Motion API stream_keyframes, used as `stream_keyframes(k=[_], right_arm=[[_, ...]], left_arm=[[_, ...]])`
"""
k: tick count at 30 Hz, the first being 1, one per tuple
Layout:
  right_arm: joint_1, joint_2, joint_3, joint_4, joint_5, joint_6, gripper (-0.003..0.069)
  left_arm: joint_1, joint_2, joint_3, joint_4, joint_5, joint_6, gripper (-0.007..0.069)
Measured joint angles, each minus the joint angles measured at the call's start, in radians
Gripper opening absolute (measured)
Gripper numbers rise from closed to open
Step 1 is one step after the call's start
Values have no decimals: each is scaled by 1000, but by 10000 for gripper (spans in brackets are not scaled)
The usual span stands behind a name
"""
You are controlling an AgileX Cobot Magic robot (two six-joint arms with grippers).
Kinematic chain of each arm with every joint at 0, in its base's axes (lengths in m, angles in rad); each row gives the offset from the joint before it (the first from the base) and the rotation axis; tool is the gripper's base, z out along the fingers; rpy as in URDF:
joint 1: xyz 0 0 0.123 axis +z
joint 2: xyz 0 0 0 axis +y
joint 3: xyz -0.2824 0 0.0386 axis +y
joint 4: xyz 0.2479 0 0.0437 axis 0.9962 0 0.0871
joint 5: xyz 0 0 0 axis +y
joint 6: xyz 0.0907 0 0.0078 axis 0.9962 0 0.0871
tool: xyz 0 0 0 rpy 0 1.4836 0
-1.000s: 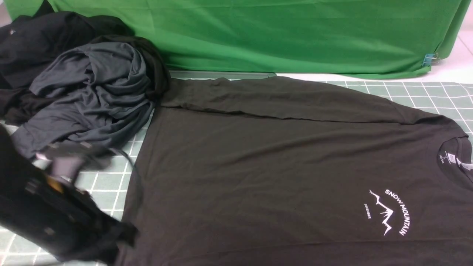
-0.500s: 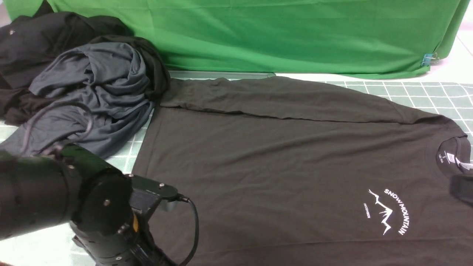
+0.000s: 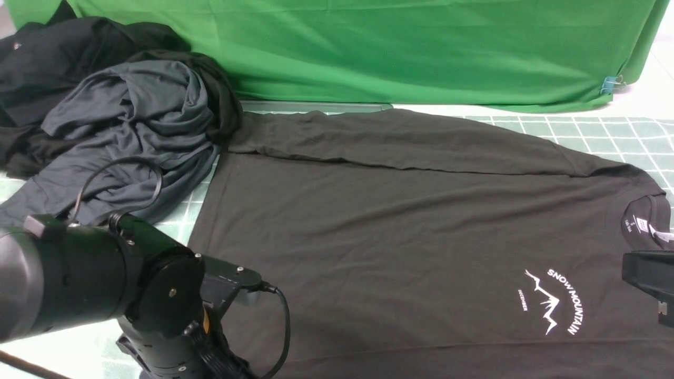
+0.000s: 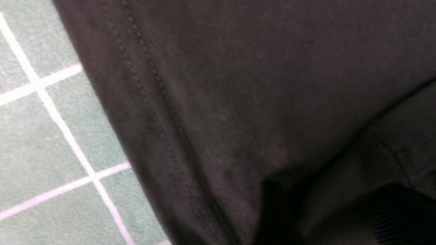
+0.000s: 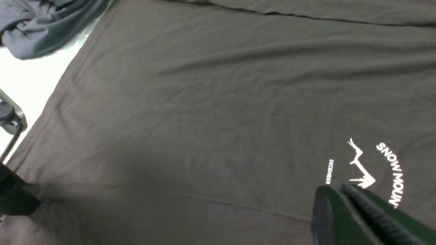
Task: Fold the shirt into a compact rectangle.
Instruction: 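Grasp the left edge of the dark T-shirt lying flat on the table, then fold the left side of the black T-shirt inward over its body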
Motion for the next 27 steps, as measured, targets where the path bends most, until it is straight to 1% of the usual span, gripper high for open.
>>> stream_keyframes(k=[1, 2, 3, 5, 6, 12, 15, 16, 18, 19, 23, 27], right_arm=[[0, 0, 0, 0, 0, 0, 19], [0, 0, 0, 0, 0, 0, 19], [0, 0, 0, 0, 0, 0, 21], [0, 0, 0, 0, 0, 0, 23], [0, 0, 0, 0, 0, 0, 25], [0, 0, 0, 0, 0, 0, 31], [0, 0, 0, 0, 0, 0, 35], [0, 0, 0, 0, 0, 0, 36], [0, 0, 0, 0, 0, 0, 40], [0, 0, 0, 0, 0, 0, 40], [0, 14, -9, 0, 32, -1, 40], [0, 73, -46, 1, 178, -6, 47]], left_arm=[[0, 0, 0, -2, 6, 0, 208], [0, -1, 0, -2, 7, 0, 208], [0, -5, 0, -3, 16, 0, 103], [0, -17, -2, -6, 23, 6, 34], [0, -28, -10, -10, 32, 10, 21], [0, -106, -109, -47, 82, 49, 12], [0, -142, -233, -47, 131, 54, 12], [0, -142, -260, -40, 142, 55, 12], [19, -133, -383, -2, 181, 55, 12], [26, -130, -403, 0, 182, 55, 12], [157, -37, -609, 11, 200, 55, 12], [278, 105, -758, 10, 201, 78, 12]])
